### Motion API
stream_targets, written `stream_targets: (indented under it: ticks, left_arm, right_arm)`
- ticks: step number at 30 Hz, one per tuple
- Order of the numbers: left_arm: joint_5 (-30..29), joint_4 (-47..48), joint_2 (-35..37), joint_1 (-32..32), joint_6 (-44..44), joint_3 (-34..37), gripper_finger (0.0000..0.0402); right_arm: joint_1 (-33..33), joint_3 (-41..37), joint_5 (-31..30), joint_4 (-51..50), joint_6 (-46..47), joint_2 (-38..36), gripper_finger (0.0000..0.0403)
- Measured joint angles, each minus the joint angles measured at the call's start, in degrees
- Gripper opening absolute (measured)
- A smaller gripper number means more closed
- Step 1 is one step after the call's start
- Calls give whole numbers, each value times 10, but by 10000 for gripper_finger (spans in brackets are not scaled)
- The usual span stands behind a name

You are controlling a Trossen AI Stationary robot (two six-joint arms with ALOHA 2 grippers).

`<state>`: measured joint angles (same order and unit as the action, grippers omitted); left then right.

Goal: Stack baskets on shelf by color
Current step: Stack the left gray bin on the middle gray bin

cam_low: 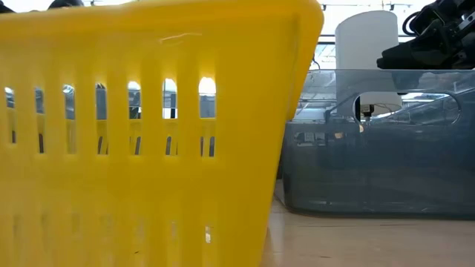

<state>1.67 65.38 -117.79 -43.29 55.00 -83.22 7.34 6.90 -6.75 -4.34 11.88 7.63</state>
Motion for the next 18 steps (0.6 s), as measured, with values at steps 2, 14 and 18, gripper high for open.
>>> stream_targets:
  ticks: [2,14,18]
  left_arm:
    - [3,14,0,0,-5,-13,9]
    - [-2,114,7,0,-12,-84,6]
    - [-9,147,12,3,0,-107,6]
  right_arm:
    - [0,0,0,0,0,0,98]
    - [0,0,0,0,0,0,98]
    - [0,0,0,0,0,0,98]
